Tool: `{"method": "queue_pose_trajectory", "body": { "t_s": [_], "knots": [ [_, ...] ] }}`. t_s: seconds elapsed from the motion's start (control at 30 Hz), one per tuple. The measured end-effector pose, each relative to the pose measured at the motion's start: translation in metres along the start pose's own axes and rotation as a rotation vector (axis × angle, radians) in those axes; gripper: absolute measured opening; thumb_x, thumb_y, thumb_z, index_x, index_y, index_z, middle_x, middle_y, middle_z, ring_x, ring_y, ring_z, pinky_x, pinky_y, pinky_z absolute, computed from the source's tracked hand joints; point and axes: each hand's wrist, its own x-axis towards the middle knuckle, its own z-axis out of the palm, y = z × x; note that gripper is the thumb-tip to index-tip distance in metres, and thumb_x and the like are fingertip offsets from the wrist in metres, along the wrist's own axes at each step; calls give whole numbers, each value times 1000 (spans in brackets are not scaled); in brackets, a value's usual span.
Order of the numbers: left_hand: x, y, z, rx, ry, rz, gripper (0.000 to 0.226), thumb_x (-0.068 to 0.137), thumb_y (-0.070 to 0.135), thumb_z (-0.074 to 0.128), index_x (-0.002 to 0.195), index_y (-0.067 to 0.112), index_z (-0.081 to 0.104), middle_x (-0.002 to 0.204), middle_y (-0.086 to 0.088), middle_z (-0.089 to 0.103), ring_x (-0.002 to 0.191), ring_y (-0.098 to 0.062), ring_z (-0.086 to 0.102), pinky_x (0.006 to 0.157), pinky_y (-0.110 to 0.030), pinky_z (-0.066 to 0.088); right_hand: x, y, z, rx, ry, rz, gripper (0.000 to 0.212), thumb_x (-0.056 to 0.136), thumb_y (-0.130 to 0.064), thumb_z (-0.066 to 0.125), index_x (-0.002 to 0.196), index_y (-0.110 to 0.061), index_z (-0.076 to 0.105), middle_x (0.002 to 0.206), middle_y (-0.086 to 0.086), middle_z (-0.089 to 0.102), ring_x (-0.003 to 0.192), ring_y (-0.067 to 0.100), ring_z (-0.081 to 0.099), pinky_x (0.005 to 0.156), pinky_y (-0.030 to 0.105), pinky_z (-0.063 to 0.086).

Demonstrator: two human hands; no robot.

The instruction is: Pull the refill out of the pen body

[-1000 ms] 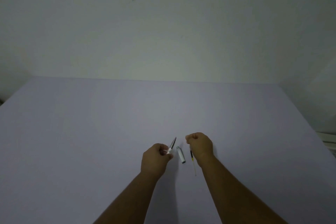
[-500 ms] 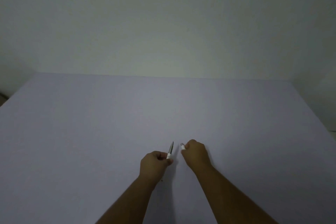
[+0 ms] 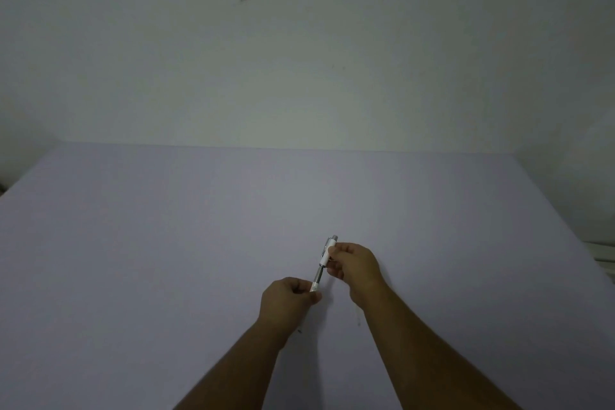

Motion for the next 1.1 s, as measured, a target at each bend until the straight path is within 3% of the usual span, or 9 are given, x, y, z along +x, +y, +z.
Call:
{"method": "queue_pose_trajectory", "body": {
  "t_s": [0.1, 0.2, 0.4, 0.63, 0.73, 0.8, 0.9, 1.0, 1.1],
  "knots": [
    [-1, 5, 3, -4, -9, 8, 10, 78, 19, 72, 87, 15, 73, 79, 4, 68, 72, -11, 60, 56, -19, 42, -7, 4, -2, -65, -52, 1, 7, 87, -6, 59, 85, -3, 66, 77, 12, 67, 64, 19, 62, 64, 28, 54],
    [-3, 8, 5, -9, -12, 4, 2, 78, 19, 72, 80, 17, 73, 74, 3, 67, 66, -11, 58, 55, -21, 41, -13, 9, -4, -120, -95, -6, 19, 87, -8, 60, 70, -10, 66, 68, 9, 66, 59, 18, 58, 62, 27, 53],
    [-6, 5, 9, -37, -44, -10, 17, 76, 16, 73, 63, 26, 69, 63, 6, 65, 58, -10, 55, 56, -23, 42, -21, 9, -13, -192, -155, -23, 22, 89, -8, 58, 69, -10, 67, 70, 10, 66, 62, 20, 58, 66, 29, 53],
    [-2, 3, 16, -36, -51, -22, 14, 77, 18, 73, 66, 26, 69, 64, 6, 65, 60, -10, 56, 56, -22, 42, -16, 15, -19, -196, -121, -31, 20, 88, -12, 60, 69, -15, 68, 72, 8, 68, 64, 18, 63, 68, 28, 56],
    [2, -1, 23, -27, -29, -54, 4, 78, 21, 72, 81, 18, 72, 73, 3, 66, 68, -14, 59, 60, -25, 45, -8, 22, -23, -293, 26, -64, 15, 88, -18, 58, 77, -14, 68, 78, 9, 69, 68, 18, 65, 72, 33, 59],
    [5, -6, 28, -8, -1, -77, 14, 77, 22, 72, 89, 16, 73, 78, 3, 67, 74, -16, 61, 62, -25, 47, 0, 26, -30, -575, 179, -112, 19, 89, -17, 50, 92, -8, 67, 93, 14, 71, 81, 25, 66, 78, 37, 56],
    [9, -12, 37, 49, 54, -107, 16, 76, 27, 74, 90, 19, 73, 75, 9, 65, 69, -8, 60, 60, -22, 47, 1, 36, -41, -891, 238, -85, 20, 88, -12, 50, 100, -4, 63, 105, 16, 69, 96, 30, 65, 75, 31, 52],
    [13, -17, 47, 92, 123, -112, 18, 73, 27, 76, 88, 20, 71, 75, 7, 63, 71, -11, 60, 69, -23, 47, -2, 51, -48, -925, 230, -50, 21, 85, -17, 56, 100, -3, 60, 106, 17, 67, 97, 32, 65, 78, 34, 54],
    [15, -19, 53, 94, 159, -111, 22, 69, 26, 79, 83, 19, 64, 70, 10, 61, 73, -12, 61, 60, -20, 43, -3, 59, -47, -926, 237, -63, 19, 85, -19, 56, 98, -6, 60, 105, 16, 67, 97, 33, 65, 79, 35, 53]
  ]
}}
